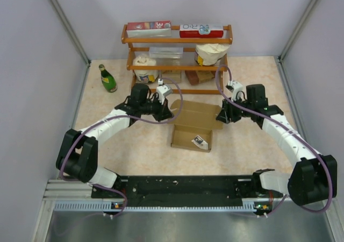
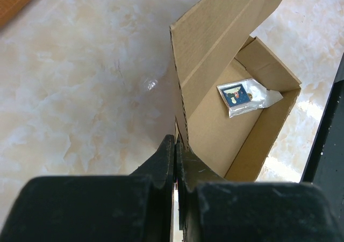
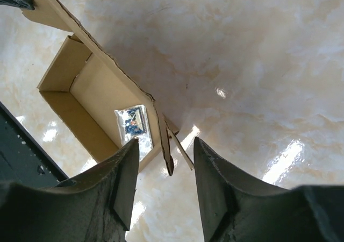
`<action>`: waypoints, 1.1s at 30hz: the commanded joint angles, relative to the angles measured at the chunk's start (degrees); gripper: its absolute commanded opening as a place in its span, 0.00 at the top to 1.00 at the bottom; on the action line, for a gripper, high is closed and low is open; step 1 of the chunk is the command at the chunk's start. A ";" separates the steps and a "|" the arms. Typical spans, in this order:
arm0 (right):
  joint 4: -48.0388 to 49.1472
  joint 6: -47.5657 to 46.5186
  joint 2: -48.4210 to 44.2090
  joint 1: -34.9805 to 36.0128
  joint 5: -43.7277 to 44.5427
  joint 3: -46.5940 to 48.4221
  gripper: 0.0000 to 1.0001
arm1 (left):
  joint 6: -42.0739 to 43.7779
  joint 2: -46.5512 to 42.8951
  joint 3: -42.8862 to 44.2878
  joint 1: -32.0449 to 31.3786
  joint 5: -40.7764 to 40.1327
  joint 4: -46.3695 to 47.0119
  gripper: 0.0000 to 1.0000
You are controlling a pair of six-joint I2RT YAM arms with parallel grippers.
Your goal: Fold the paper box
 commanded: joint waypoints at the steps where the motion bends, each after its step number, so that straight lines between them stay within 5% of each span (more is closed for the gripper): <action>1: 2.69 0.59 0.46 -0.41 -1.45 0.91 0.58 | -0.42 0.21 2.46 0.30 0.24 1.15 1.00; 16: 6.81 4.28 -0.42 -0.32 -0.92 -4.01 0.60 | -4.46 0.83 0.53 0.30 -1.78 3.52 1.00; 26: 10.42 5.87 -1.29 -0.06 -3.47 -5.77 0.80 | -8.04 1.01 0.09 0.21 -2.57 4.05 1.00; 33: 15.68 8.93 -7.00 3.80 5.47 -9.37 0.81 | -12.80 -3.20 -2.63 -2.07 -9.85 4.40 1.00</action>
